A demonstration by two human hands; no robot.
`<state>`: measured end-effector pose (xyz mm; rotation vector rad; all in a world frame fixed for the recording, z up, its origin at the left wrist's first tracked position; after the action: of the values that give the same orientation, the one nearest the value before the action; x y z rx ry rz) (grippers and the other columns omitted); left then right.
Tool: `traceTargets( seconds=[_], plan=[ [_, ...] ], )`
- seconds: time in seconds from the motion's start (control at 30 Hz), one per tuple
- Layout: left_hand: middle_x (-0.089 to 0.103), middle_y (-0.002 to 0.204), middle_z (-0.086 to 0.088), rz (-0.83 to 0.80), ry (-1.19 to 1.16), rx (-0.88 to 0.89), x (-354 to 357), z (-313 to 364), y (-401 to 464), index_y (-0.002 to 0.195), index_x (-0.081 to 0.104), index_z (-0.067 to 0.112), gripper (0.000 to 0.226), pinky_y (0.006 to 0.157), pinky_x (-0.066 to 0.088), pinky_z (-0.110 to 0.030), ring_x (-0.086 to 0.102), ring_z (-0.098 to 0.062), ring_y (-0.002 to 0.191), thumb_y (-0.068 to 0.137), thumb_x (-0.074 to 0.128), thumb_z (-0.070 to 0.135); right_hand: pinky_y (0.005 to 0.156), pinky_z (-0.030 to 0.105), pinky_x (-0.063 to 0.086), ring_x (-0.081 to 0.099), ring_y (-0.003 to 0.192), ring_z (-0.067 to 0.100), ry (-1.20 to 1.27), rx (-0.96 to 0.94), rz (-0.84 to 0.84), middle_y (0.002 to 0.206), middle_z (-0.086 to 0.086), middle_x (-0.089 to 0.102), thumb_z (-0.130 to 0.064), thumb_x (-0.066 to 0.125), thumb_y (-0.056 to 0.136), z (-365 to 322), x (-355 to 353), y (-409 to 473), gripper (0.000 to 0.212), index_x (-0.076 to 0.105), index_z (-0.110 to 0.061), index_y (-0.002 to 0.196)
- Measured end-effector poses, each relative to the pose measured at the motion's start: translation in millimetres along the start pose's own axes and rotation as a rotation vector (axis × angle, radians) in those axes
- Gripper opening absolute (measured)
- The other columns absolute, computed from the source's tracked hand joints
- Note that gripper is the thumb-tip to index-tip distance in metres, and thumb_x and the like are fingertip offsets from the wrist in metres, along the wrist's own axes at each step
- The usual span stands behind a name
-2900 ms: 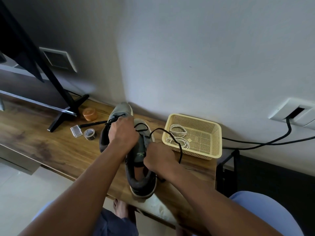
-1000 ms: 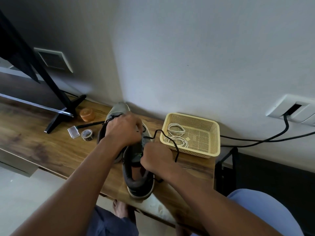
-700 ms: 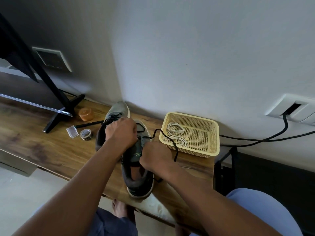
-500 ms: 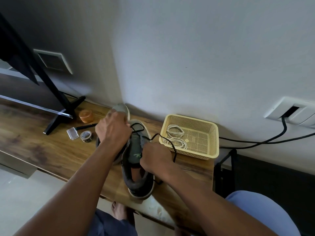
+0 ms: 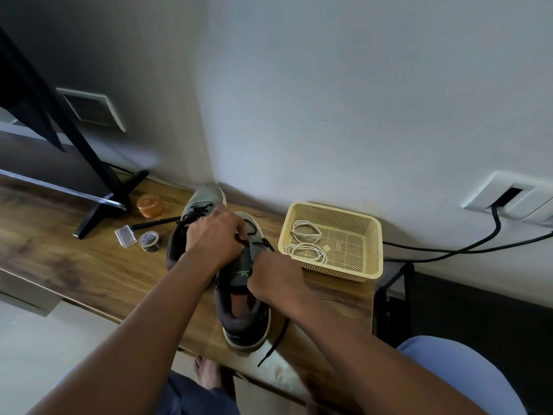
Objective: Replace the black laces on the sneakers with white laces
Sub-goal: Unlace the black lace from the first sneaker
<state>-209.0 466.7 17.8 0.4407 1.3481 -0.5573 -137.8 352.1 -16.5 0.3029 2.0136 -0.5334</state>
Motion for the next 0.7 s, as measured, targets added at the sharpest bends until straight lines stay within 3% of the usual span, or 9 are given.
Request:
traceTargets(
  seconds=[0.17, 0.33, 0.4, 0.47, 0.57, 0.7],
  plan=[
    [0.063, 0.11, 0.002, 0.071, -0.031, -0.072, 2.6, -8.6, 3.6, 0.083, 0.07, 0.033, 0.01, 0.07, 0.042, -0.034, 0.066, -0.03, 0.092, 0.086, 0.08, 0.035, 0.067, 0.036, 0.045, 0.068, 0.099, 0.037, -0.02, -0.005, -0.003, 0.104, 0.014, 0.07, -0.017, 0.058, 0.091, -1.1, 1.6, -0.1, 0.016, 0.069, -0.01, 0.1],
    [0.061, 0.088, 0.001, 0.313, -0.08, -0.258, -12.7, -26.9, 4.8, 0.085, 0.069, 0.027, 0.012, 0.054, 0.033, -0.025, 0.051, -0.016, 0.062, 0.091, 0.074, 0.019, 0.071, 0.037, 0.046, 0.066, 0.106, 0.036, -0.059, -0.017, -0.017, 0.113, 0.013, 0.069, -0.016, 0.058, 0.093, 0.6, 2.6, -1.2, 0.023, 0.068, -0.01, 0.112],
    [0.058, 0.088, -0.002, 0.38, -0.083, -0.323, -22.8, -39.4, 6.0, 0.09, 0.066, 0.024, 0.01, 0.053, 0.029, -0.026, 0.049, -0.02, 0.062, 0.092, 0.073, 0.018, 0.073, 0.038, 0.047, 0.066, 0.106, 0.037, -0.058, -0.015, -0.019, 0.113, 0.013, 0.069, -0.016, 0.058, 0.093, 1.4, 2.6, -1.1, 0.023, 0.068, -0.01, 0.112],
    [0.061, 0.097, -0.005, 0.358, -0.103, -0.284, -26.7, -40.6, 7.1, 0.091, 0.064, 0.025, 0.011, 0.057, 0.035, -0.03, 0.053, -0.026, 0.073, 0.09, 0.073, 0.018, 0.073, 0.038, 0.048, 0.067, 0.106, 0.036, -0.064, -0.011, -0.021, 0.112, 0.012, 0.069, -0.016, 0.059, 0.093, 2.1, 2.5, -1.5, 0.022, 0.068, -0.011, 0.112],
    [0.062, 0.11, -0.001, 0.252, -0.168, -0.075, -27.8, -23.1, 7.0, 0.092, 0.065, 0.033, 0.021, 0.057, 0.035, -0.027, 0.058, -0.022, 0.085, 0.085, 0.072, 0.015, 0.073, 0.038, 0.048, 0.067, 0.106, 0.037, -0.06, -0.018, -0.013, 0.113, 0.013, 0.069, -0.018, 0.059, 0.093, 2.2, 2.4, -0.7, 0.023, 0.068, -0.01, 0.113],
    [0.057, 0.101, 0.011, -0.005, -0.127, 0.101, -18.4, -4.4, 4.6, 0.091, 0.072, 0.046, 0.023, 0.067, 0.044, -0.029, 0.063, -0.015, 0.089, 0.08, 0.076, 0.026, 0.071, 0.038, 0.048, 0.067, 0.103, 0.036, -0.057, -0.027, -0.008, 0.109, 0.013, 0.069, -0.019, 0.059, 0.094, -0.4, 2.4, -0.2, 0.022, 0.069, -0.01, 0.111]
  ],
)
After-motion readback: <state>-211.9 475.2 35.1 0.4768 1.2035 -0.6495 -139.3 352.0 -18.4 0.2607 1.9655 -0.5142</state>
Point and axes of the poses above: each hand's wrist, its own y-axis towards the middle knuckle, its own x-axis out of the palm, z = x × y, the point moved 4 cm from there along y, towards the middle knuckle
